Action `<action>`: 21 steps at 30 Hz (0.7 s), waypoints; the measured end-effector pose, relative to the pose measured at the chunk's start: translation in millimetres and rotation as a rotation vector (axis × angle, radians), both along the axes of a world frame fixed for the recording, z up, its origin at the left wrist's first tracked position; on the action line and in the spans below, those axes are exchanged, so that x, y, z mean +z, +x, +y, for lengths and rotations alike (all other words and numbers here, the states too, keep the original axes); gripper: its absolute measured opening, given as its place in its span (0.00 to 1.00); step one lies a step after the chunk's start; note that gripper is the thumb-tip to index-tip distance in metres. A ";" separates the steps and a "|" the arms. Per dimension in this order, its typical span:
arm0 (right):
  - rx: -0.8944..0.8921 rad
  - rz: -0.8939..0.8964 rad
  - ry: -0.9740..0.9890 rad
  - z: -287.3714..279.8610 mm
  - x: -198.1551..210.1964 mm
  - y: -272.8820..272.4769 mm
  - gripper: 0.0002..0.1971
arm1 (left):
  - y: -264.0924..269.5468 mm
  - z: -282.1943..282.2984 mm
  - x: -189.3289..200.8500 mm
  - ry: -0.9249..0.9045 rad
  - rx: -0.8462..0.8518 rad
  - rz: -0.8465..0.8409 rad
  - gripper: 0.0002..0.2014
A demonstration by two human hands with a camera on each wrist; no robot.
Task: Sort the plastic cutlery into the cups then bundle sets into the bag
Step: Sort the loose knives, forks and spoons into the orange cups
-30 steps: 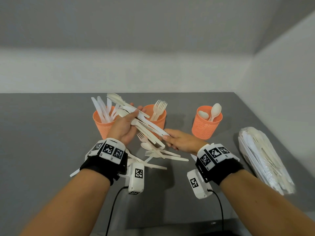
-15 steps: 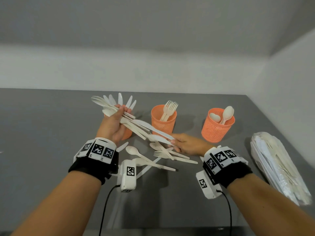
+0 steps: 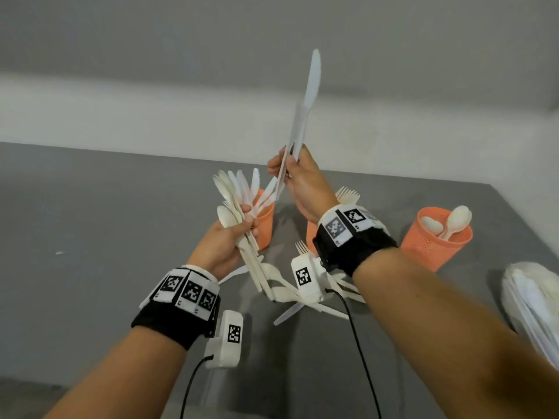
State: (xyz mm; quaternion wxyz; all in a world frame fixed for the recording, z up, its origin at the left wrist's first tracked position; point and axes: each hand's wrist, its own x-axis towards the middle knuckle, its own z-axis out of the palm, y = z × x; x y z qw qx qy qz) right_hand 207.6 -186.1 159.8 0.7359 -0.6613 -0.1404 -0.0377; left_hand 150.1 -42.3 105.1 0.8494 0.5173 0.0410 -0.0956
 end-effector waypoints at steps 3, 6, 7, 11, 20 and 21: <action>-0.045 0.014 -0.068 21.8 -5.4 16.6 0.13 | -1.6 1.5 -3.9 0.045 -0.044 0.007 0.07; -0.032 0.106 -0.150 31.5 -23.9 27.9 0.08 | -3.6 3.1 -4.1 0.062 -0.074 -0.003 0.08; -0.027 0.128 -0.177 33.7 -29.5 30.0 0.07 | -3.8 3.1 -4.1 0.066 -0.086 -0.014 0.08; -0.051 0.134 -0.210 33.3 -39.1 31.0 0.13 | -2.6 0.4 -4.3 0.120 -0.121 -0.048 0.07; -0.204 -0.196 -0.293 -1.0 -15.2 -7.5 0.08 | 8.9 -23.6 -7.9 0.160 -0.094 -0.042 0.05; -0.118 -0.177 -0.326 -8.4 -15.5 -17.2 0.10 | 10.6 -26.4 -5.8 0.124 -0.084 -0.033 0.06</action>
